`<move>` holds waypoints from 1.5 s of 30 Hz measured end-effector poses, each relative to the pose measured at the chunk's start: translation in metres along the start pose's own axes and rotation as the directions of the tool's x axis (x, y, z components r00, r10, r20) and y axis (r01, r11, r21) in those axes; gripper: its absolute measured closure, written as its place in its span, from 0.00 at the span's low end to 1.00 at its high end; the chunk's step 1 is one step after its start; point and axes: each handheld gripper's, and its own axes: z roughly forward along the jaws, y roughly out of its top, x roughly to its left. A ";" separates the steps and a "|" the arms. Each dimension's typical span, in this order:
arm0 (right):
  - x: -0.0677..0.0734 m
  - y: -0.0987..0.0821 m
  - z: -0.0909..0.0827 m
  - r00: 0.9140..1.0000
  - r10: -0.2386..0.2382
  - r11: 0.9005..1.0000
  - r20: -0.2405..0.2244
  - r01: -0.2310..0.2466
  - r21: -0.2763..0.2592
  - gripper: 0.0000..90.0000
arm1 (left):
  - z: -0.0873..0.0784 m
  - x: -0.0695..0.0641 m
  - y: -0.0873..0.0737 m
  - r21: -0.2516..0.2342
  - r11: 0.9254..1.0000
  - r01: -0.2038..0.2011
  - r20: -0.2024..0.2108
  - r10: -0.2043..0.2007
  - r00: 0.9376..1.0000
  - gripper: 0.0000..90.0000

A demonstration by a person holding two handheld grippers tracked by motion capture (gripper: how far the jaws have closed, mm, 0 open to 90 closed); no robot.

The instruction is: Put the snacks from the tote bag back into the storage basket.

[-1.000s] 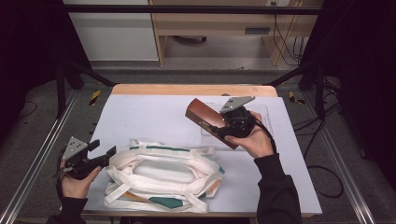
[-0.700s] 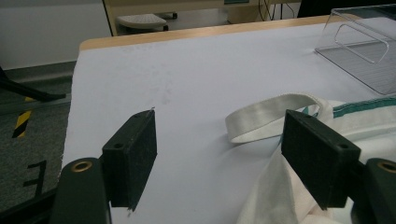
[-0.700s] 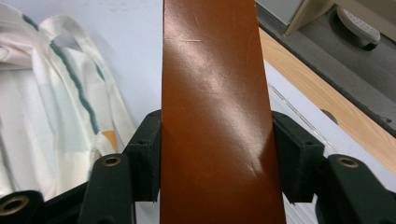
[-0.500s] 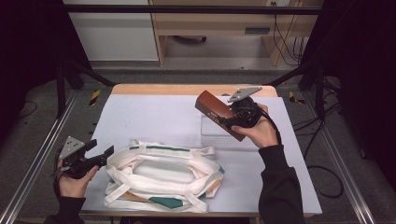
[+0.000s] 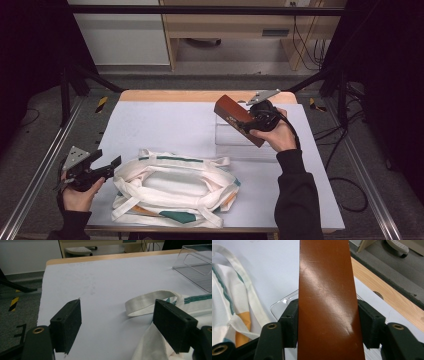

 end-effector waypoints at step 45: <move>-0.035 -0.023 0.038 0.997 -0.076 0.993 -0.004 0.076 0.089 0.48 | 0.002 0.003 -0.002 0.012 1.000 0.009 -0.005 -0.009 1.000 0.26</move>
